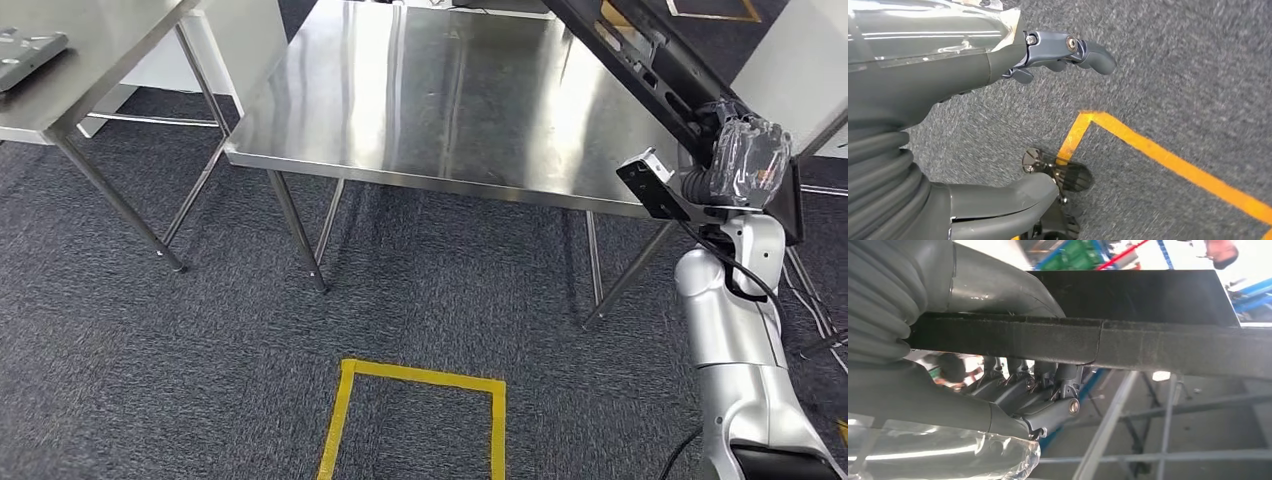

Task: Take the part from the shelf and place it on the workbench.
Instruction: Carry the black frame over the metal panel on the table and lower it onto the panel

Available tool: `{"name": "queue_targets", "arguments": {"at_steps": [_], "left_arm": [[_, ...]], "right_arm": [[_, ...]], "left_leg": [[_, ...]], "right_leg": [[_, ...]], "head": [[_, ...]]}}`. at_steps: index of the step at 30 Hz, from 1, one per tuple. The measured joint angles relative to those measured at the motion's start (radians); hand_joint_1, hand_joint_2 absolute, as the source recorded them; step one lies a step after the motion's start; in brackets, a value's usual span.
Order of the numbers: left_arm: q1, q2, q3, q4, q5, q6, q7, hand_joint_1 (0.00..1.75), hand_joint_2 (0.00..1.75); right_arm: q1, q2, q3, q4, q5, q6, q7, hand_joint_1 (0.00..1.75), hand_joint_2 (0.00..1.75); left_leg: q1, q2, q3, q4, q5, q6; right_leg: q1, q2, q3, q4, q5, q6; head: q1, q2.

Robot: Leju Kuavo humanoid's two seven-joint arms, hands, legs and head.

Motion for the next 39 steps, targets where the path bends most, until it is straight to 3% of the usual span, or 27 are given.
{"name": "queue_targets", "arguments": {"at_steps": [1,2,4,6,8,9,11,13,15,16,17,20,22,24,25,26,28,30,31,32,34,35,37,39], "left_arm": [[0.000,-0.001,0.000,0.000,0.000,0.000,0.000,0.00,1.75],[0.000,-0.002,0.000,0.001,0.000,0.000,0.000,0.00,1.75],[0.000,-0.001,0.000,0.001,0.001,0.000,0.000,0.00,1.75],[0.000,0.001,0.000,0.002,0.002,0.000,0.000,0.00,1.75],[-0.001,0.002,0.000,0.002,0.006,0.000,0.000,0.00,1.75],[-0.001,0.002,0.000,0.003,0.009,0.000,-0.001,0.00,1.75],[-0.002,0.000,0.000,0.003,0.011,0.000,-0.001,0.00,1.75],[-0.001,0.000,0.000,0.003,0.012,-0.001,-0.002,0.00,1.75],[0.002,0.000,0.000,0.003,0.012,0.000,-0.002,0.00,1.75],[0.003,0.000,0.000,0.003,0.012,0.000,-0.002,0.00,1.75],[0.003,0.000,0.000,0.004,0.012,0.000,-0.002,0.00,1.75],[0.003,0.002,-0.001,0.004,0.012,-0.001,-0.002,0.00,1.75],[0.001,0.005,-0.001,0.004,0.013,0.000,-0.004,0.00,1.75],[0.001,0.006,-0.001,0.005,0.016,0.000,-0.006,0.00,1.75],[0.001,0.006,-0.002,0.005,0.017,0.000,-0.007,0.00,1.75],[0.001,0.006,-0.002,0.005,0.019,0.000,-0.007,0.00,1.75],[0.002,0.006,-0.002,0.005,0.020,0.000,-0.008,0.00,1.75],[0.005,0.005,-0.002,0.005,0.021,0.000,-0.008,0.00,1.75],[0.006,0.005,-0.002,0.005,0.021,0.000,-0.008,0.00,1.75],[0.007,0.004,-0.002,0.006,0.022,0.000,-0.008,0.00,1.75],[0.007,0.002,-0.002,0.007,0.022,0.000,-0.008,0.00,1.75],[0.007,0.002,-0.002,0.007,0.024,0.000,-0.008,0.00,1.75],[0.007,0.004,-0.003,0.007,0.029,0.000,-0.011,0.00,1.75],[0.007,0.005,-0.003,0.008,0.035,0.000,-0.016,0.00,1.75]], "right_arm": [[0.000,0.000,0.002,0.007,0.000,0.000,-0.001,1.75,1.75],[-0.001,0.000,0.004,0.014,0.000,-0.001,-0.002,1.75,1.75],[-0.007,0.000,0.006,0.022,0.000,-0.002,-0.003,1.75,1.75],[-0.018,0.000,0.010,0.032,-0.001,-0.009,-0.007,1.75,1.75],[-0.027,0.000,0.014,0.047,-0.003,-0.018,-0.012,1.75,1.75],[-0.031,0.000,0.016,0.056,-0.005,-0.021,-0.014,1.75,1.75],[-0.045,-0.001,0.021,0.075,-0.011,-0.029,-0.019,1.75,1.75],[-0.058,0.000,0.026,0.091,-0.017,-0.037,-0.023,1.75,1.75],[-0.061,0.000,0.029,0.104,-0.019,-0.043,-0.025,1.75,1.75],[-0.061,0.000,0.030,0.110,-0.019,-0.044,-0.025,1.75,1.75],[-0.062,0.000,0.031,0.115,-0.017,-0.045,-0.025,1.75,1.75],[-0.065,-0.001,0.034,0.124,0.005,-0.064,-0.017,1.75,1.75],[-0.067,-0.006,0.036,0.129,0.028,-0.074,0.000,1.75,1.75],[-0.066,-0.015,0.038,0.134,0.044,-0.066,0.016,1.75,1.75],[-0.066,-0.020,0.039,0.137,0.050,-0.057,0.022,1.75,1.75],[-0.068,-0.024,0.041,0.140,0.055,-0.047,0.027,1.75,1.75],[-0.070,-0.030,0.048,0.146,0.061,-0.027,0.033,1.75,1.75],[-0.068,-0.031,0.054,0.153,0.065,-0.017,0.037,1.75,1.75],[-0.066,-0.031,0.056,0.156,0.066,-0.015,0.038,1.75,1.75],[-0.064,-0.031,0.058,0.159,0.068,-0.013,0.038,1.75,1.75],[-0.065,-0.033,0.063,0.163,0.068,-0.008,0.039,1.75,1.75],[-0.067,-0.033,0.066,0.164,0.069,-0.001,0.039,1.75,1.75],[-0.068,-0.034,0.074,0.165,0.073,0.031,0.040,1.75,1.75],[-0.069,-0.034,0.088,0.167,0.077,0.089,0.042,1.75,1.75]], "left_leg": [[0.001,0.013,0.000,0.000,-0.001,-0.001],[0.003,0.025,0.000,0.002,-0.002,-0.004],[0.004,0.048,-0.001,0.010,-0.009,-0.015],[-0.002,0.067,-0.002,0.020,-0.017,-0.027],[-0.005,0.087,0.000,0.024,-0.021,-0.035],[-0.002,0.086,0.000,0.027,-0.026,-0.039],[0.007,0.043,-0.018,0.071,-0.060,-0.050],[0.011,-0.011,-0.073,0.191,-0.127,-0.058],[0.011,-0.024,-0.132,0.308,-0.167,-0.058],[0.011,-0.025,-0.141,0.321,-0.159,-0.055],[0.011,-0.028,-0.129,0.291,-0.133,-0.049],[0.007,-0.058,-0.038,0.098,-0.038,-0.023],[0.001,-0.067,-0.011,0.041,-0.025,-0.014],[0.000,-0.057,-0.009,0.034,-0.019,-0.012],[0.001,-0.053,-0.007,0.027,-0.013,-0.009],[0.003,-0.049,-0.007,0.020,-0.006,-0.005],[0.005,-0.040,-0.010,0.013,0.002,-0.001],[0.005,-0.031,-0.015,0.014,0.003,0.000],[0.005,-0.027,-0.016,0.015,0.004,-0.001],[0.006,-0.023,-0.017,0.016,0.004,-0.002],[0.007,-0.016,-0.017,0.021,0.001,-0.009],[0.006,-0.014,-0.019,0.026,-0.002,-0.015],[-0.001,-0.011,-0.024,0.034,-0.007,-0.024],[-0.004,-0.010,-0.028,0.035,-0.005,-0.014]], "right_leg": [[-0.004,-0.005,0.008,-0.007,0.006,0.009],[-0.009,-0.014,0.035,-0.053,0.024,0.021],[-0.015,-0.055,0.117,-0.193,0.068,0.041],[-0.012,-0.078,0.160,-0.271,0.088,0.035],[-0.011,-0.059,0.158,-0.275,0.090,0.016],[-0.013,-0.048,0.157,-0.274,0.091,0.010],[-0.018,-0.027,0.155,-0.274,0.095,-0.004],[-0.017,-0.007,0.152,-0.275,0.098,-0.015],[-0.012,0.015,0.150,-0.274,0.101,-0.019],[-0.010,0.026,0.150,-0.274,0.101,-0.020],[-0.008,0.036,0.150,-0.274,0.102,-0.022],[-0.002,0.059,0.150,-0.274,0.105,-0.022],[-0.001,0.069,0.147,-0.274,0.108,-0.017],[0.000,0.073,0.142,-0.275,0.111,-0.007],[0.001,0.064,0.135,-0.267,0.106,-0.004],[0.003,0.048,0.121,-0.245,0.093,-0.003],[0.004,0.012,0.068,-0.134,0.037,-0.008],[0.001,0.001,0.012,-0.006,-0.015,-0.006],[-0.002,-0.001,0.005,0.018,-0.021,0.001],[-0.005,-0.002,0.018,0.005,-0.013,0.010],[-0.013,-0.015,0.096,-0.128,0.030,0.032],[-0.013,-0.020,0.136,-0.195,0.049,0.037],[-0.015,-0.022,0.175,-0.266,0.065,0.030],[-0.017,-0.015,0.174,-0.268,0.069,0.018]], "head": [[0.000,0.000],[0.000,0.000],[0.002,0.000],[0.002,0.000],[0.000,0.000],[-0.001,0.000],[-0.003,0.000],[-0.006,0.000],[-0.007,0.000],[-0.008,0.000],[-0.008,0.000],[-0.008,0.000],[-0.008,0.000],[-0.009,0.000],[-0.009,0.000],[-0.006,0.000],[-0.002,0.000],[0.000,0.000],[0.000,0.000],[0.000,0.000],[0.000,0.000],[0.001,0.000],[0.001,0.000],[-0.002,0.000]]}}
